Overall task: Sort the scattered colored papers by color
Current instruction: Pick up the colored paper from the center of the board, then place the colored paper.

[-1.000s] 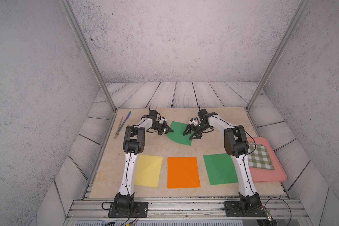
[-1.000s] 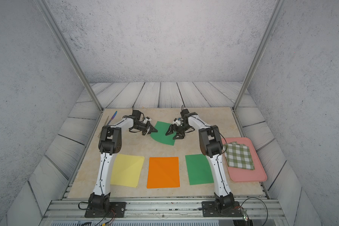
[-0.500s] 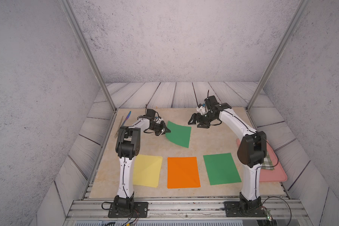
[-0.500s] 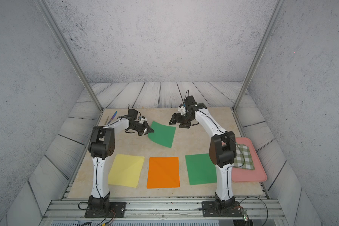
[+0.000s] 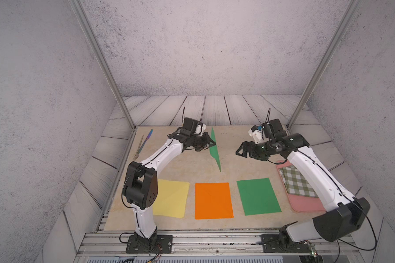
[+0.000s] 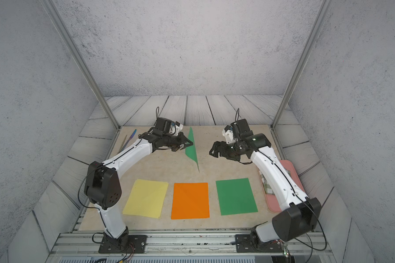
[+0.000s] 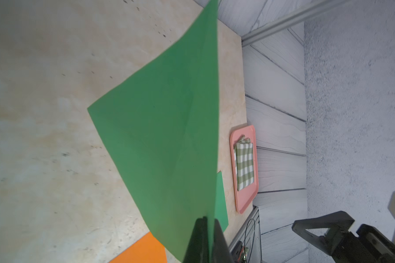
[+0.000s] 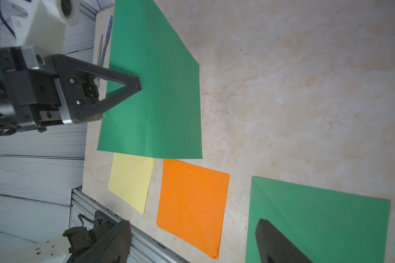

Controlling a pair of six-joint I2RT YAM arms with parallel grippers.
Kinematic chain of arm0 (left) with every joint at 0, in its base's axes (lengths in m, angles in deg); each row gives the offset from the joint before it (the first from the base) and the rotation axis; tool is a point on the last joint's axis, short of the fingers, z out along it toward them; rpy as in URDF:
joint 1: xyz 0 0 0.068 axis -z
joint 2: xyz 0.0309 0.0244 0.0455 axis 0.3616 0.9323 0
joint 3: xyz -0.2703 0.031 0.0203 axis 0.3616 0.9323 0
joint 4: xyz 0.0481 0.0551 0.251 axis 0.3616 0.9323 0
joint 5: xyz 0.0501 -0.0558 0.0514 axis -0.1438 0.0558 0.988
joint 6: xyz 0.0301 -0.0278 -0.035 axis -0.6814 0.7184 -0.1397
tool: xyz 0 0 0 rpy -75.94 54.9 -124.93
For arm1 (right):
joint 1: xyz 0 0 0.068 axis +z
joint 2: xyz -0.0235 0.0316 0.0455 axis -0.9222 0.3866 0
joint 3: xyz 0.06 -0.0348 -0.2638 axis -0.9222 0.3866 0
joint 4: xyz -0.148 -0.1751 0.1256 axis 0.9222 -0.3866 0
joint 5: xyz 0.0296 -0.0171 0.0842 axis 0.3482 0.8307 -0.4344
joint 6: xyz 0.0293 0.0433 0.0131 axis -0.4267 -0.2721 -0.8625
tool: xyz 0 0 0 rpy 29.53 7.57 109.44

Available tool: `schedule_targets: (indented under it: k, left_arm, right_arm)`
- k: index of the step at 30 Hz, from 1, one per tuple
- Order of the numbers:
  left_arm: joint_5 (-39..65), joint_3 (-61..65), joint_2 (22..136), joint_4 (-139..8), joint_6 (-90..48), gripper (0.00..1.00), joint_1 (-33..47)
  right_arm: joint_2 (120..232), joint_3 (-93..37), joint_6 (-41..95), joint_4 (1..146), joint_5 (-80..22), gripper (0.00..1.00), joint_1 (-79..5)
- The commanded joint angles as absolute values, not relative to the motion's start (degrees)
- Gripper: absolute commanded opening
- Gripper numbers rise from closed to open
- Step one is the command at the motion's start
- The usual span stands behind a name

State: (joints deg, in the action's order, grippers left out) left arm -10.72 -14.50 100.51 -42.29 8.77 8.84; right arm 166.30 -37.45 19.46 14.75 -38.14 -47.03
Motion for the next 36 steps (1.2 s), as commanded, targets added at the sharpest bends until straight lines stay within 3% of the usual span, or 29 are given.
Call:
schedule_targets:
  k: [1,9,12,22,36]
  left_arm:
    - [-3.0,-12.0,97.1,-44.1,13.5,0.00,13.6]
    - [9.1,-8.6,94.3,-51.6,20.7,0.00,27.2]
    - [11.3,-9.7,96.8,-55.6,23.1,0.00,31.5]
    - [16.1,-18.3,107.1,-62.3,29.4,0.00,39.8]
    - [24.6,2.6,112.1,-81.8,47.9,0.00,45.1]
  right_arm:
    - [154.9,-37.3,19.4,9.5,-34.8,0.92,-47.2]
    - [142.5,-40.7,18.1,2.0,-34.1,0.95,-47.2]
    - [138.4,-40.8,16.9,0.9,-32.8,1.00,-47.1]
    - [133.5,-44.4,16.8,-4.5,-31.0,1.00,-47.2]
    - [131.8,-41.0,14.3,-3.0,-33.4,0.99,-47.1]
